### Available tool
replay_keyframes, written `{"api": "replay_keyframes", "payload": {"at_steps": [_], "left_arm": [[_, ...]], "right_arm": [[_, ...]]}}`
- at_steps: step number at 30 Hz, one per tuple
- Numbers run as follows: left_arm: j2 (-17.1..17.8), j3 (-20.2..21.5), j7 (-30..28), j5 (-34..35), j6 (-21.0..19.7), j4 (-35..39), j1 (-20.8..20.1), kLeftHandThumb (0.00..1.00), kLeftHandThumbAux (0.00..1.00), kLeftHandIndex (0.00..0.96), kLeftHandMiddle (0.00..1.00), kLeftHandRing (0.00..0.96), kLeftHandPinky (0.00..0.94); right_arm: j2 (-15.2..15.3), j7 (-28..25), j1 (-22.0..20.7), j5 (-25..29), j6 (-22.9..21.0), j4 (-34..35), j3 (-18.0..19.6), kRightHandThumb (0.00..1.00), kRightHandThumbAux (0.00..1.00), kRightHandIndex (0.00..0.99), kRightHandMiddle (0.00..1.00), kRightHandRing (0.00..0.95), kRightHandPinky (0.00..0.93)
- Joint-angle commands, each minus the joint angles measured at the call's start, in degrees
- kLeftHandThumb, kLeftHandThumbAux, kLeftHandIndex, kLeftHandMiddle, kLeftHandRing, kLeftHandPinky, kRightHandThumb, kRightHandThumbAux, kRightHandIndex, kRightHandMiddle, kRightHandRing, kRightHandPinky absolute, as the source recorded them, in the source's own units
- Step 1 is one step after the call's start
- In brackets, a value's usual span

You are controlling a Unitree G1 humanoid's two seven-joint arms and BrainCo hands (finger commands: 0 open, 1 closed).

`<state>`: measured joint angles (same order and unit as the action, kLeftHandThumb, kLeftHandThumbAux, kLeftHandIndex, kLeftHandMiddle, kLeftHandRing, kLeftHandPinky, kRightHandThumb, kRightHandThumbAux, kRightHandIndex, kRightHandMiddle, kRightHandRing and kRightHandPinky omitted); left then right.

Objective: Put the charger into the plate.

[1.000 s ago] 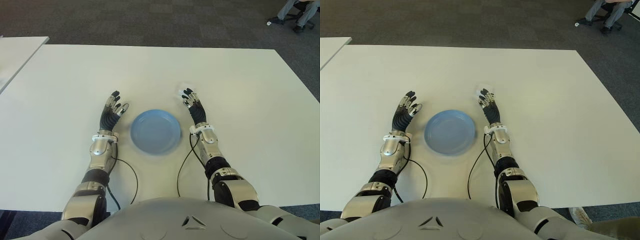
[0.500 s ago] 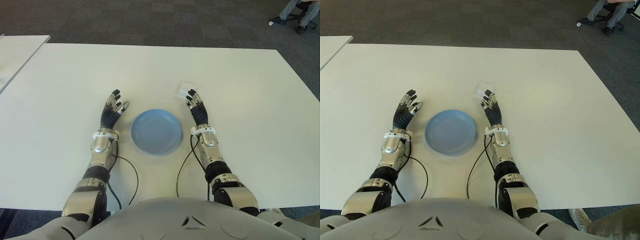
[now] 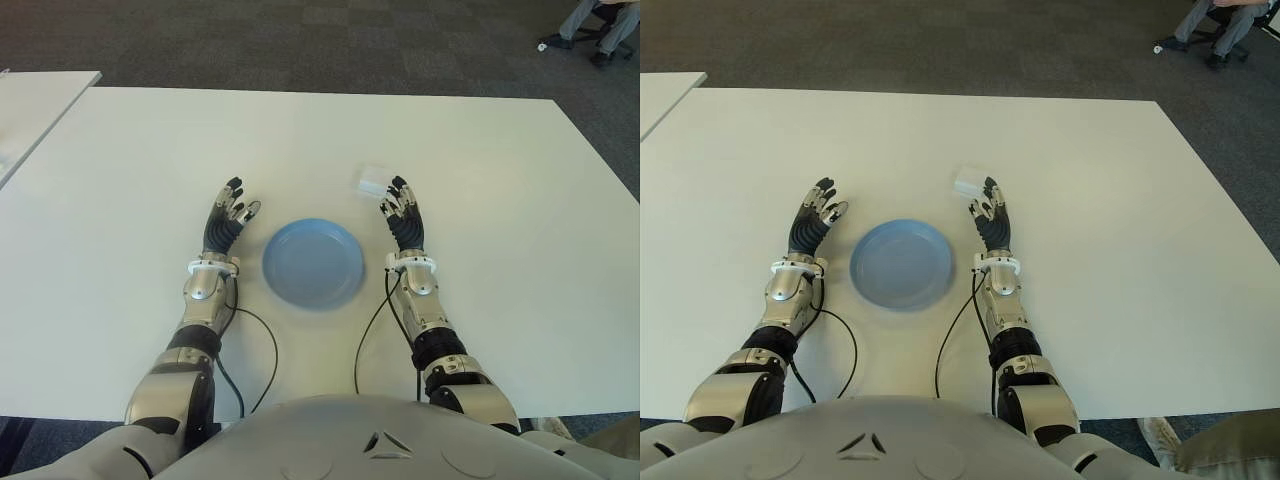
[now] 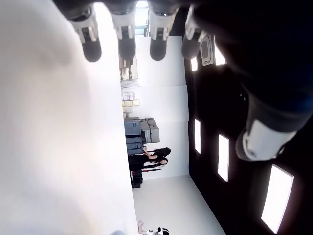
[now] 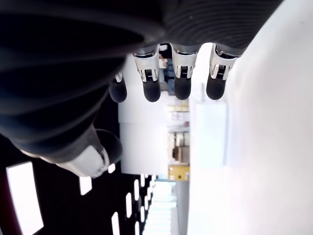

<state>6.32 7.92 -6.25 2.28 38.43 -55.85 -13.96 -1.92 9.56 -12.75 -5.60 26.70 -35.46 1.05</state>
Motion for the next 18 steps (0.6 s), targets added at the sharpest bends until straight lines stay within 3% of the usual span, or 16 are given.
{"api": "replay_keyframes", "payload": {"at_steps": [1,6,18], "left_arm": [[-2.01,-0.88,1.49,-1.17,-3.4,-6.36,2.39,0.0,0.562,0.0,0.018,0.028,0.064],[-2.63,-1.2,2.4,-1.82,-3.74,-8.6,0.79,0.0,0.562,0.0,0.022,0.032,0.067],[-3.61,-1.96,4.06,-3.24,-4.95,-11.63,-1.82,0.0,0.563,0.0,0.026,0.03,0.052]], "right_arm": [[0.4,1.93,1.1,-2.45,-3.32,4.23,-0.71,0.014,0.698,0.005,0.044,0.04,0.08],[2.6,3.66,-0.43,-6.29,-6.35,5.79,-1.38,0.058,0.728,0.001,0.033,0.037,0.073],[8.91,7.67,-6.49,-13.51,-6.09,-2.16,-3.7,0.195,0.714,0.023,0.044,0.053,0.112]]}}
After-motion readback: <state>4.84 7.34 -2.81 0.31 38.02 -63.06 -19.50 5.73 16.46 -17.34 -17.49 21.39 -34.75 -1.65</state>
